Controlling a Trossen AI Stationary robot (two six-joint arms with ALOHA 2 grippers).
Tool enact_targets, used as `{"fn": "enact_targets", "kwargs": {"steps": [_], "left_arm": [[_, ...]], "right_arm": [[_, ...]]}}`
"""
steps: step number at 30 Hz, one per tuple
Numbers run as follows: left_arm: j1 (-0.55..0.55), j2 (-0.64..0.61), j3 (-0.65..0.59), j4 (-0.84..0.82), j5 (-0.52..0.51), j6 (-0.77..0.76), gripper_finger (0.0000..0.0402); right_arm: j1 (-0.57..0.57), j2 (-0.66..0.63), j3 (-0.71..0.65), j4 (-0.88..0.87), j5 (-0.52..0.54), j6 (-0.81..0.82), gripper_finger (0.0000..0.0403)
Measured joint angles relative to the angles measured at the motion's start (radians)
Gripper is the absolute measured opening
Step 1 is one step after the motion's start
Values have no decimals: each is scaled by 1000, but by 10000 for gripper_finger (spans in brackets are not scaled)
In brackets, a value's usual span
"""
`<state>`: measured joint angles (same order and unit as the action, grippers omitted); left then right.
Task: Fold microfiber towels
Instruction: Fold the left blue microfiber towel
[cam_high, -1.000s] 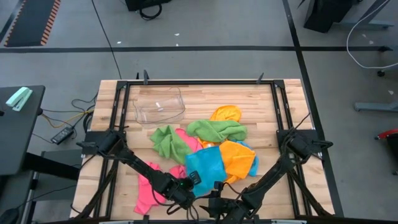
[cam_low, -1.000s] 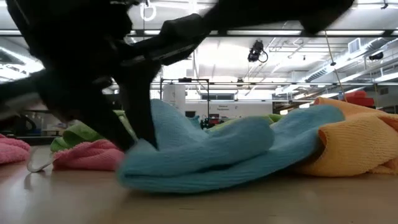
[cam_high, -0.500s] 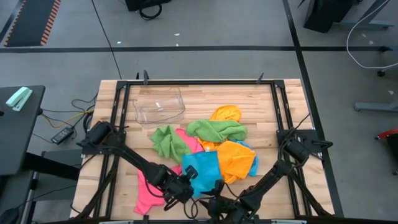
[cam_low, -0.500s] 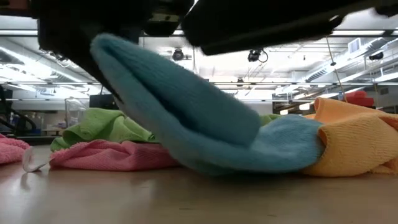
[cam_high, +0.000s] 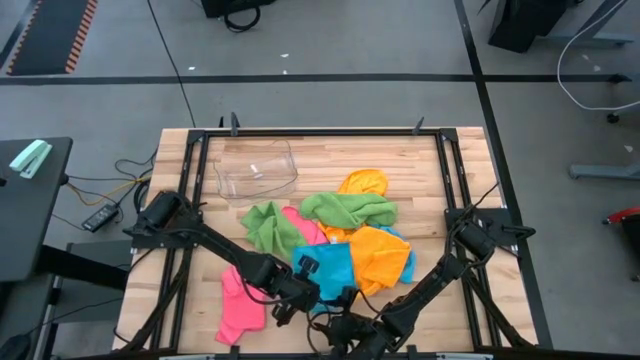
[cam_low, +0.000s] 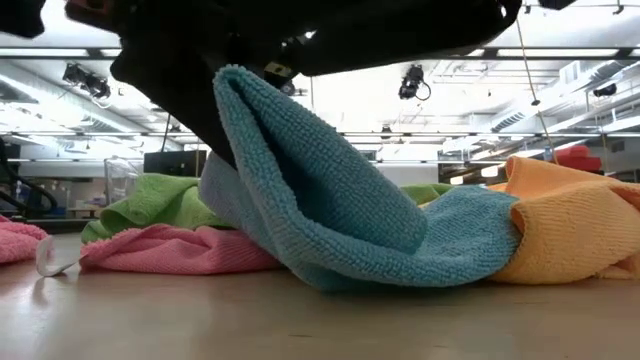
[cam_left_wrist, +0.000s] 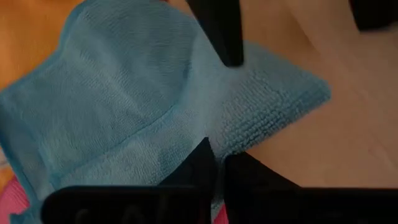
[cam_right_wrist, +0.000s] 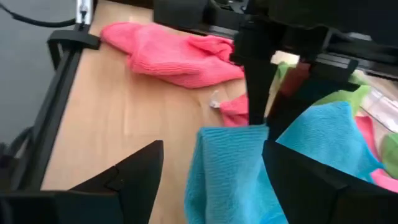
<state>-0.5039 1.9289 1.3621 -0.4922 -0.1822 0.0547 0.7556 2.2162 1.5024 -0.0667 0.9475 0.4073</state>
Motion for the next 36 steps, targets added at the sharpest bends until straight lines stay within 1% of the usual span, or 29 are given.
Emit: {"fn": "enact_targets", "kwargs": {"steps": [3, 10, 14, 17, 19, 22, 24, 27, 30, 32, 36], "left_arm": [[9, -7, 0, 6, 1, -54, 40], [16, -14, 0, 53, 4, -155, 15], [18, -14, 0, 75, 3, -182, 20], [20, -14, 0, 74, 4, -179, 34], [18, -14, 0, 50, 19, -143, 36], [0, -15, 0, -4, 54, -83, 26], [-16, -15, 0, -33, 75, -27, 18], [-41, -15, 0, -54, 89, 46, 14], [-65, -15, 0, -67, 92, 101, 27], [-75, -15, 0, -71, 91, 120, 40], [-79, -16, 0, -78, 91, 114, 50]], "right_arm": [[-9, 0, 0, -5, 0, 19, 289], [-25, 0, -1, -8, 0, 67, 290], [-28, 0, -1, -36, 13, 136, 290], [-24, 0, -1, -92, 16, 158, 290], [-13, -20, -2, -178, 13, 168, 290], [7, -79, -2, -287, 1, 225, 290], [12, -115, -4, -326, -16, 251, 290], [-8, -139, -29, -328, -56, 235, 287], [-42, -131, -49, -316, -68, 219, 281], [-75, -119, -68, -252, -93, 186, 279], [-145, -103, -122, -50, -210, 60, 278]]}}
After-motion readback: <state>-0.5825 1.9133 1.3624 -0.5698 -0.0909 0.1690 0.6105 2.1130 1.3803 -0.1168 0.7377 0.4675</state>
